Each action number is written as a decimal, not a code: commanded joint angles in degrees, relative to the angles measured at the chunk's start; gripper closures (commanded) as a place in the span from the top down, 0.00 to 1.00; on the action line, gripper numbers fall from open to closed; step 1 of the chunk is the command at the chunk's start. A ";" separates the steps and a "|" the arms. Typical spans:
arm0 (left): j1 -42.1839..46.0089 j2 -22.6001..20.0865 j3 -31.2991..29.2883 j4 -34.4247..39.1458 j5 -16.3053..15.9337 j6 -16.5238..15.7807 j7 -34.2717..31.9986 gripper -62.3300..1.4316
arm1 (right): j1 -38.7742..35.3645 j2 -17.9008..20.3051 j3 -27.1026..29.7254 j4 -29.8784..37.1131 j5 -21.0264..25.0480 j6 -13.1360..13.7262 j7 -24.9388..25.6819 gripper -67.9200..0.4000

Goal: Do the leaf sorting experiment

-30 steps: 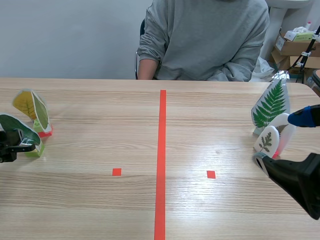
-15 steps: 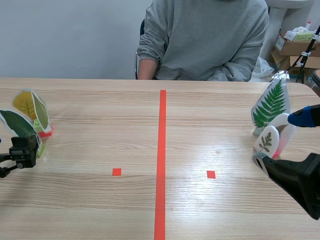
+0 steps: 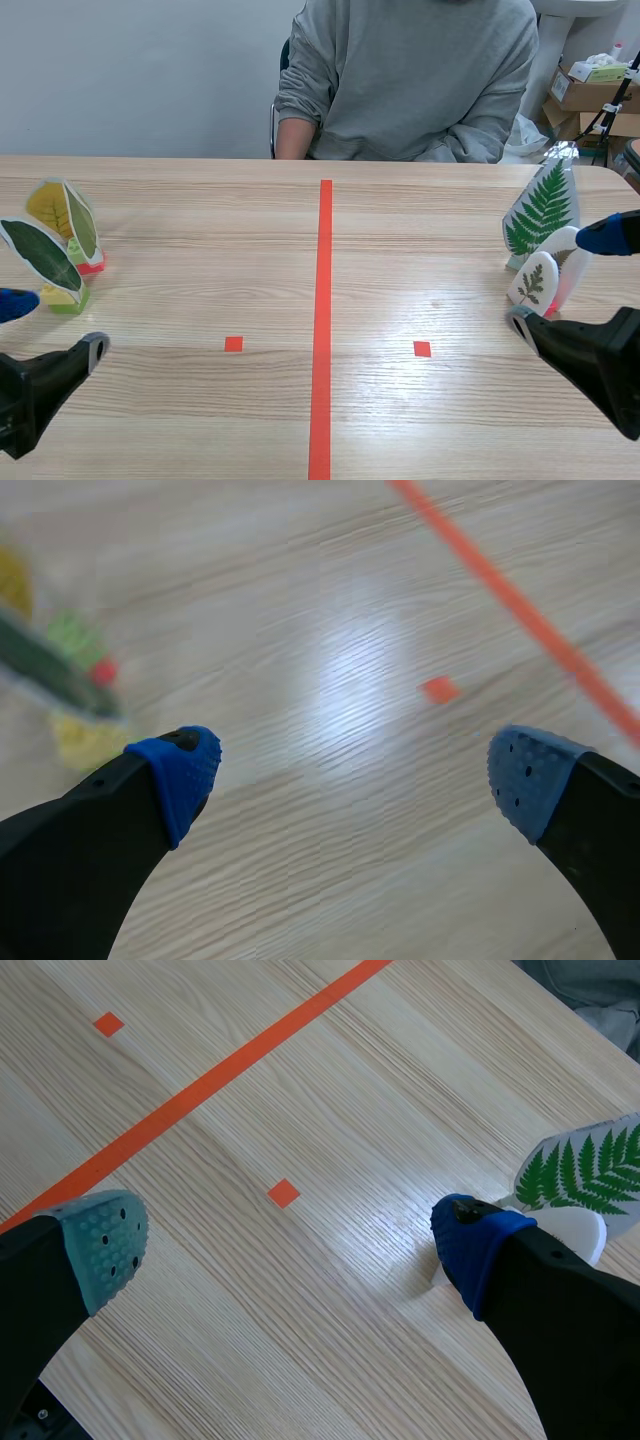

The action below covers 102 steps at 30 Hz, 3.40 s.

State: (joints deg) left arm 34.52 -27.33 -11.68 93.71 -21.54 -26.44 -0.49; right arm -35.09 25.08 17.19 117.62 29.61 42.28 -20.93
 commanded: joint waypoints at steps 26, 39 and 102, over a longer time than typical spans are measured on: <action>7.67 1.11 -0.57 23.82 -7.80 -0.33 8.04 0.92 | 0.52 0.00 0.15 0.02 7.06 0.44 0.44 0.85; 7.65 1.11 -0.57 23.74 -7.80 -0.33 8.07 0.92 | 0.52 0.00 0.15 0.02 7.04 0.44 0.44 0.85; 7.50 1.11 -0.57 23.71 -7.65 -0.28 8.04 0.92 | 8.44 8.74 -4.68 -3.56 -2.19 -3.30 -0.63 0.85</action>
State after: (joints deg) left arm 41.91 -26.68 -11.79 116.88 -28.58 -26.68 8.45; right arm -28.75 30.98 13.61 115.20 26.83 39.70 -22.37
